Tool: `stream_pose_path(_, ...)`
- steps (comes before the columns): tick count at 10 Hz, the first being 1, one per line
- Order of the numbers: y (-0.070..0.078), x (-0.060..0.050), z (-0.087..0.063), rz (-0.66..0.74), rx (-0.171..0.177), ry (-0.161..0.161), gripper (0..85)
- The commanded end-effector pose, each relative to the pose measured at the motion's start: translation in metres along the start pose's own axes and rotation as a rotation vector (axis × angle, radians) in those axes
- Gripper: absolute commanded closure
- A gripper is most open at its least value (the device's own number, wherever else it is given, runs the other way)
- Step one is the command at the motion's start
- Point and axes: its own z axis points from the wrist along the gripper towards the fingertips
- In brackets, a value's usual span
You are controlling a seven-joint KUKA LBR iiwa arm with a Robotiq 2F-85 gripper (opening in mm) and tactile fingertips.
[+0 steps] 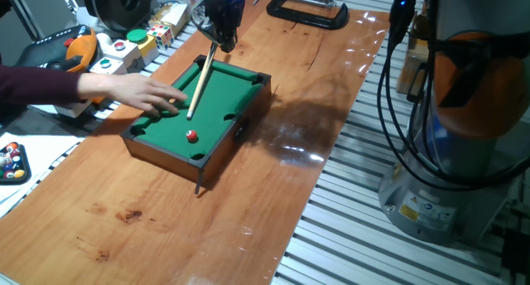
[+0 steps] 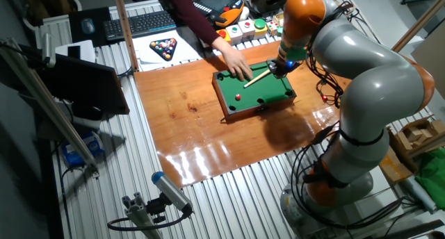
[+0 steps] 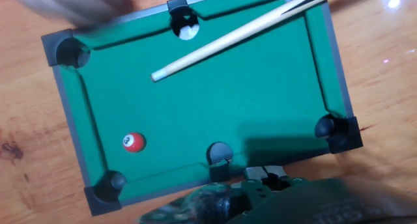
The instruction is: Hit the pool ball
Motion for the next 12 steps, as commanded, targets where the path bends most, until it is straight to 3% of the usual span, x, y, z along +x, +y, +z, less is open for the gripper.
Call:
stream_pose_path(1, 0.0, 0.0, 0.0, 0.003, -0.003, -0.003, 84.3)
stream_pose_path(3, 0.004, 0.0, -0.002, 0.045, -0.004, -0.012, 84.3)
stream_pose_path(7, 0.003, -0.001, 0.001, 0.195, -0.025, 0.04, 84.3)
stream_pose_path(12, 0.01, -0.015, 0.018, 0.409, -0.029, 0.06, 84.3)
